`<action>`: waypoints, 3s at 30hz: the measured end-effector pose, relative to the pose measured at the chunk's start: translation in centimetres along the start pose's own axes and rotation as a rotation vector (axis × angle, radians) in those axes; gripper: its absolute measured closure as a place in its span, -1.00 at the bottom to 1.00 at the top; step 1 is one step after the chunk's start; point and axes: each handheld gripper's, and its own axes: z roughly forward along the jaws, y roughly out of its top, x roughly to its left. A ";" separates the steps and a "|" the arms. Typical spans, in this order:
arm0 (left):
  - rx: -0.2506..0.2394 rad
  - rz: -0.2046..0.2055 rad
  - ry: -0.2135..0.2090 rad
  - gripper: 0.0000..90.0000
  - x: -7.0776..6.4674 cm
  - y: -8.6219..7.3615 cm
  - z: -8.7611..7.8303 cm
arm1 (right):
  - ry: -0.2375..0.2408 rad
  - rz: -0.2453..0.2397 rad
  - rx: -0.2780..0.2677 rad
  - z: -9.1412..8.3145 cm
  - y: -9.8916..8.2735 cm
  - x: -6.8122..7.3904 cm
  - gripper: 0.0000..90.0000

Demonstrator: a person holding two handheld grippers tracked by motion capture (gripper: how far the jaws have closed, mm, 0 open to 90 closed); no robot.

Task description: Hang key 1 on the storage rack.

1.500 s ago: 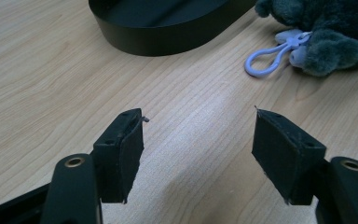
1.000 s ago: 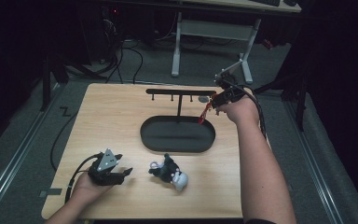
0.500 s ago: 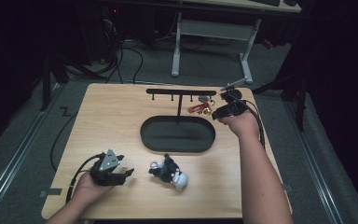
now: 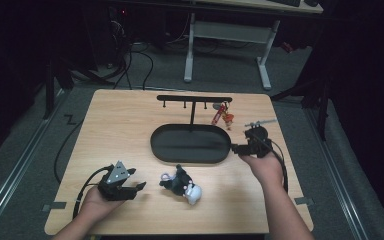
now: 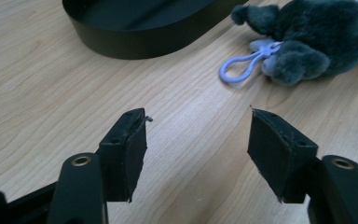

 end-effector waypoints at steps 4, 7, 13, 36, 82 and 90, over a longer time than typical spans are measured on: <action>-0.013 -0.006 -0.020 -0.14 -0.9 0.5 0.6 | -0.020 -0.044 -0.071 0.9 -4.3 0.9 -0.27; 0.005 0.029 -0.027 -0.11 -1.8 0.8 1.0 | -0.010 -0.048 -0.104 1.7 -7.7 1.6 -0.25; -0.007 0.025 -0.034 0.04 -2.1 0.9 1.0 | -0.025 -0.058 -0.280 0.9 -13.8 3.3 -0.21; -0.007 -0.009 0.046 1.00 -4.7 2.3 2.2 | 0.048 -0.055 -0.350 0.6 -16.3 4.3 -0.12; 0.001 -0.046 0.050 -0.13 -2.3 0.7 1.5 | -0.019 -0.017 -0.349 -0.3 -16.9 1.0 -0.08; -0.024 -0.077 0.064 -0.19 -0.9 0.5 1.6 | -0.018 -0.023 -0.365 -0.3 -16.8 0.8 -0.15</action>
